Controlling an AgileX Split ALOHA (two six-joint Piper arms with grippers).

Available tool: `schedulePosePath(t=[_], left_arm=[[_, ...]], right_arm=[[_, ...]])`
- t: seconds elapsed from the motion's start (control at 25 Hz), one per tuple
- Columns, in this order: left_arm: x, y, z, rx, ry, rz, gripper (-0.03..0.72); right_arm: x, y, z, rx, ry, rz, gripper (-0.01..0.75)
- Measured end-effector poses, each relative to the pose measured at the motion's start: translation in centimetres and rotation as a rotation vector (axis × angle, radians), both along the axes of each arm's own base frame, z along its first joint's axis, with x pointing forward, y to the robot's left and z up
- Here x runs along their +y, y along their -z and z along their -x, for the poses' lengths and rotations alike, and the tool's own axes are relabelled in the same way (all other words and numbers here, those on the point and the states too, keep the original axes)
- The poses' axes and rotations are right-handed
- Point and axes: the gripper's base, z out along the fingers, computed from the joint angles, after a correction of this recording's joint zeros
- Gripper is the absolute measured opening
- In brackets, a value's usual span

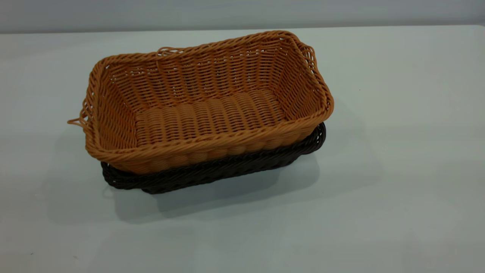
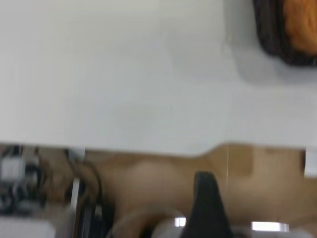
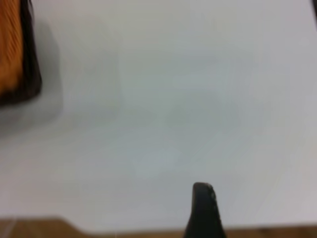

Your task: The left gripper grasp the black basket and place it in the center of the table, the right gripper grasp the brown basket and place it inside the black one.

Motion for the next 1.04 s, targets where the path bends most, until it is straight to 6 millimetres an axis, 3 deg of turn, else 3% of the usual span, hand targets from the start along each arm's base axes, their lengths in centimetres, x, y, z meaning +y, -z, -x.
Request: schedulePosePath(t=[0.16, 0.32, 1.04], left_arm=[[-0.1, -0.2, 2.3, -0.157, 0.001, -0.005, 0.491], [-0.1, 0.0, 4.1, -0.261, 0.002, -0.008, 0.491], [-0.1, 0.1, 4.1, -0.259, 0.003, -0.007, 0.490]], right_arm=[[0.1, -0.1, 2.3, -0.151, 0.000, 0.003, 0.468], [0.1, 0.0, 2.8, -0.178, 0.011, 0.004, 0.468], [0.1, 0.0, 2.8, -0.178, 0.020, 0.004, 0.468]])
